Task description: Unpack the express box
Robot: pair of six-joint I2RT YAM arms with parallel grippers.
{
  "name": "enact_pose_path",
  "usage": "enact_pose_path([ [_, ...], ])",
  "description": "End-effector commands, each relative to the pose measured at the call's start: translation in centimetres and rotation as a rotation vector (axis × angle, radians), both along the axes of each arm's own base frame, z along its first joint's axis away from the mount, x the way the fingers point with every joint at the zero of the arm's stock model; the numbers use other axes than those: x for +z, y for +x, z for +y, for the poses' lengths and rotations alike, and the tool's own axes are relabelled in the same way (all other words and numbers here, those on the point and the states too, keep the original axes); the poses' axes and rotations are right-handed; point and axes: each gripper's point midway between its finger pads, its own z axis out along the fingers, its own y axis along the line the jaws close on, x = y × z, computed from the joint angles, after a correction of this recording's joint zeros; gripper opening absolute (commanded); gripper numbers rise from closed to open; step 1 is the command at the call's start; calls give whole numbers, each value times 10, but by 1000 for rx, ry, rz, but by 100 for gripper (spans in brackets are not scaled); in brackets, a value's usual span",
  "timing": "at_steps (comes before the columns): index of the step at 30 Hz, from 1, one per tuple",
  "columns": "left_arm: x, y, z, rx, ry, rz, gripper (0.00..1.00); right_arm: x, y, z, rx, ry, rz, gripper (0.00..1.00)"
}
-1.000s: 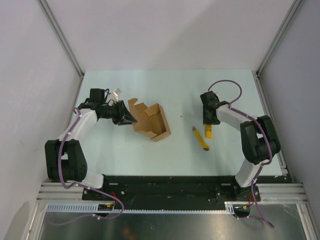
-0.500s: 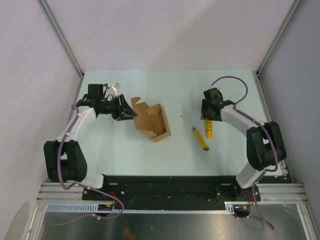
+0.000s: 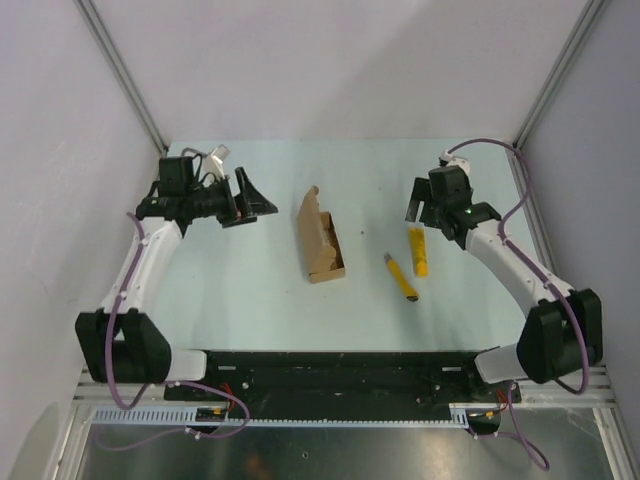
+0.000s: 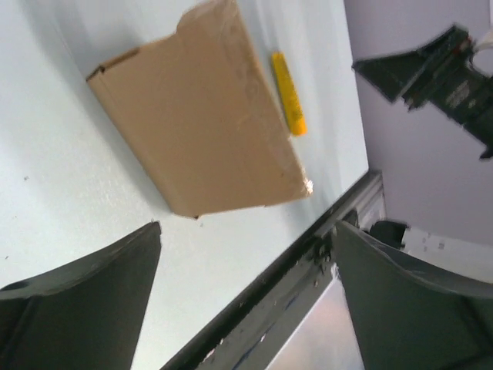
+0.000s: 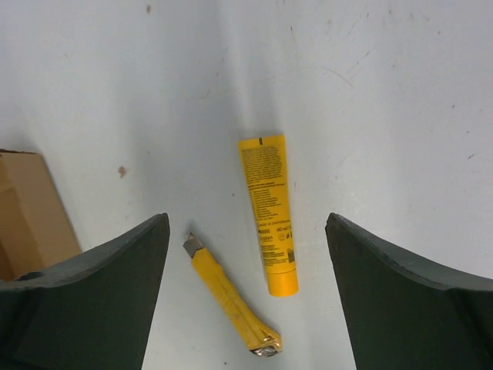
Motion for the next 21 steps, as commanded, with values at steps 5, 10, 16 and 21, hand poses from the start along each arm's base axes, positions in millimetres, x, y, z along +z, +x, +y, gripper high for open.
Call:
enact_pose_path([
  [5,76,-11,38,220,171,-339,100,80,-28,-24,-119,87,-192,90],
  [10,109,-32,78,472,281,-483,100,120,-54,-43,-209,140,-305,95],
  [16,105,-45,96,569,331,-478,100,155,-95,-63,-288,218,-410,100],
  [21,123,-55,101,589,348,-548,100,175,-115,-76,-266,156,-485,100],
])
